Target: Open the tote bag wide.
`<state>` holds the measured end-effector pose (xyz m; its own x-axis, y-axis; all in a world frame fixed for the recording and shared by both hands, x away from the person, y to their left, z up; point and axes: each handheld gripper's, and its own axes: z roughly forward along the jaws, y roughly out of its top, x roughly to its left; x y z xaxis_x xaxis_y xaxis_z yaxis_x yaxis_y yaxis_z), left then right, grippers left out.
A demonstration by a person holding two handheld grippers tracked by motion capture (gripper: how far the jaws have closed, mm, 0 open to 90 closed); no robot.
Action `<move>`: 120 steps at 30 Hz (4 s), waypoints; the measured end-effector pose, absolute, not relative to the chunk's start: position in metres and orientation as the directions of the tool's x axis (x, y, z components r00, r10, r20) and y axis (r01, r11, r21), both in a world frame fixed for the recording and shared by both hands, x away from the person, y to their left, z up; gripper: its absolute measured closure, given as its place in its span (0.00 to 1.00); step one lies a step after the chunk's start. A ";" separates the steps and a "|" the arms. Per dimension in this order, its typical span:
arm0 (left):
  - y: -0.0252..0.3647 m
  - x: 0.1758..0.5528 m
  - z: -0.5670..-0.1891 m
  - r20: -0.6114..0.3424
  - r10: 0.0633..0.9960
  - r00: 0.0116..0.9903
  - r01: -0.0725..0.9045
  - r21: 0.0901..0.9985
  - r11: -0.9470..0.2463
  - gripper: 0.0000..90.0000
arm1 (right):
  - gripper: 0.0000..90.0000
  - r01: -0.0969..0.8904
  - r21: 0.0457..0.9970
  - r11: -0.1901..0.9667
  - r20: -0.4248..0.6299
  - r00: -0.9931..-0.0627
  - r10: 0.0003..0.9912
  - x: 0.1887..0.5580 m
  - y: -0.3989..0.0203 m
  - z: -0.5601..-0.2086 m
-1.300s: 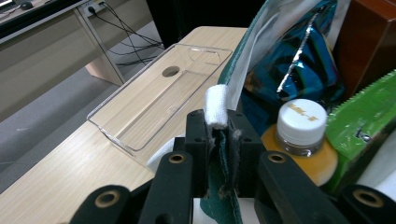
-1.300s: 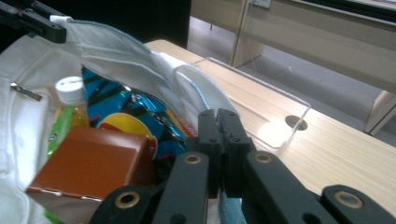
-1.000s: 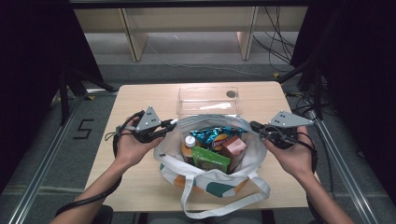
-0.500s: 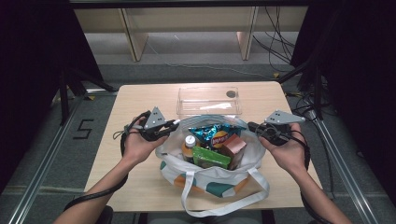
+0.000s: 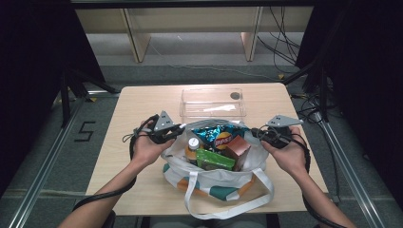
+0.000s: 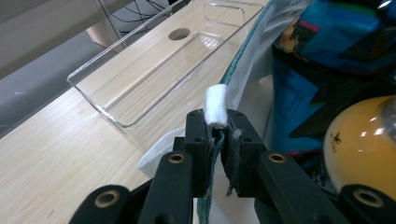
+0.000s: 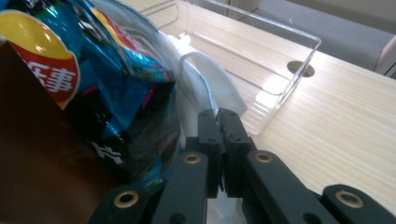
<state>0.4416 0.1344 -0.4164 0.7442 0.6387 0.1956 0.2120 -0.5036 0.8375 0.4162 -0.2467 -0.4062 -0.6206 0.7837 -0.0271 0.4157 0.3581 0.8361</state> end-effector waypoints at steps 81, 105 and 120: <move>0.167 0.424 -0.427 -0.006 0.743 0.670 0.271 0.933 -0.237 0.42 | 0.67 0.353 0.926 0.136 0.091 -0.556 0.826 0.419 -0.270 -0.384; 0.177 0.426 -0.421 -0.030 0.776 0.630 0.263 0.948 -0.178 0.39 | 0.60 0.252 0.955 0.156 0.079 -0.723 0.686 0.400 -0.240 -0.355; 0.177 0.426 -0.421 -0.026 0.778 0.627 0.266 0.947 -0.183 0.36 | 0.71 0.337 0.907 0.253 0.101 -0.757 0.645 0.421 -0.227 -0.372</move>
